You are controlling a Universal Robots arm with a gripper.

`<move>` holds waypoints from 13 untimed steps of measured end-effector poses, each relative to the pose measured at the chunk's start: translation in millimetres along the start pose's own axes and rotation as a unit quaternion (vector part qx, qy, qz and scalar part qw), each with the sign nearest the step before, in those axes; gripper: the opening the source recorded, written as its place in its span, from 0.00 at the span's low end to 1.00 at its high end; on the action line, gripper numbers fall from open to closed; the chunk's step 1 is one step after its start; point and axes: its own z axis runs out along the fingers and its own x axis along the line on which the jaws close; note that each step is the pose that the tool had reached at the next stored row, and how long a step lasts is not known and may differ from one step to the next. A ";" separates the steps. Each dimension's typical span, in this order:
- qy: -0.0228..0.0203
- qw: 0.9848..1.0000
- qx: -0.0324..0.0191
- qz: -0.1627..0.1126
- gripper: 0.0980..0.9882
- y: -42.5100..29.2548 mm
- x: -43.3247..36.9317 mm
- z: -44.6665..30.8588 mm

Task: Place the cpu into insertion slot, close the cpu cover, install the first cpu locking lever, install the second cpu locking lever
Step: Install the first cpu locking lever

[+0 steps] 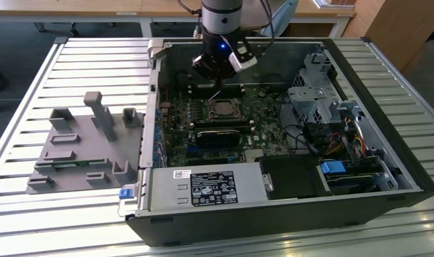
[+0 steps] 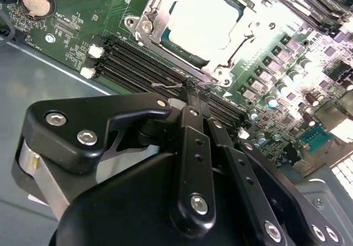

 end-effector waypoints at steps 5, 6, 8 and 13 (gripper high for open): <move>0.000 1.000 0.000 0.000 0.01 0.2 -2.6 1.4; 0.000 1.000 0.000 0.000 0.01 0.2 -3.1 1.7; 0.000 1.000 0.000 0.000 0.01 0.4 -4.0 2.4; 0.000 1.000 0.000 0.000 0.01 1.6 -8.9 6.4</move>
